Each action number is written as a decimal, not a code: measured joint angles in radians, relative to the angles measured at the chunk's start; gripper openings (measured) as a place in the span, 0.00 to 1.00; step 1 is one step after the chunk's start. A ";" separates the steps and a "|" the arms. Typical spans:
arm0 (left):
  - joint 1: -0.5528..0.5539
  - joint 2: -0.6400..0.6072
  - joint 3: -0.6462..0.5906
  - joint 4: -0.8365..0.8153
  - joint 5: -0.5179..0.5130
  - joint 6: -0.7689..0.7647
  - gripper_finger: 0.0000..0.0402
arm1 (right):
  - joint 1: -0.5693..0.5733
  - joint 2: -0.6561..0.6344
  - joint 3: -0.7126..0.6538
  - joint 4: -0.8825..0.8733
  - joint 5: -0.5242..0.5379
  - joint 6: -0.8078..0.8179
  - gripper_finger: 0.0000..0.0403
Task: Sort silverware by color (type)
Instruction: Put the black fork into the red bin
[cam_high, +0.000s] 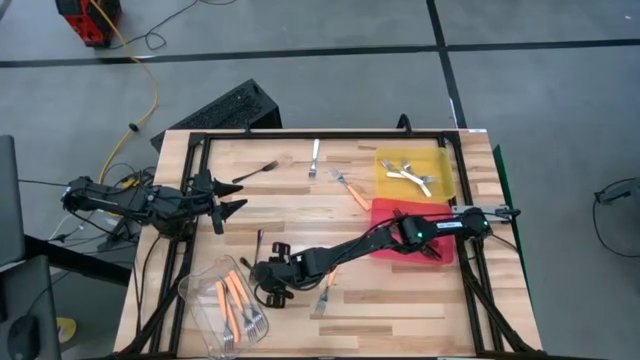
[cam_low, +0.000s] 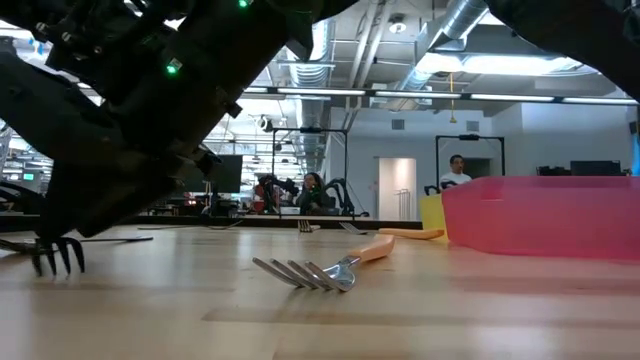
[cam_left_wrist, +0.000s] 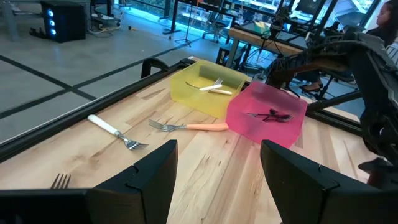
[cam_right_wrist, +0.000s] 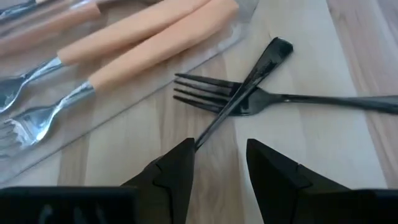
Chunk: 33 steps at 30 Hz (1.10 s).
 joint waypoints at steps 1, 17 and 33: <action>0.000 0.000 0.000 0.000 0.000 0.000 0.53 | 0.000 0.002 0.000 -0.008 0.019 0.016 0.43; 0.000 0.000 0.000 0.000 0.001 0.011 0.53 | -0.041 -0.039 -0.005 -0.273 0.080 0.020 0.43; 0.000 0.002 0.000 -0.001 0.003 0.019 0.53 | 0.055 -0.115 -0.008 -0.073 0.110 -0.073 0.43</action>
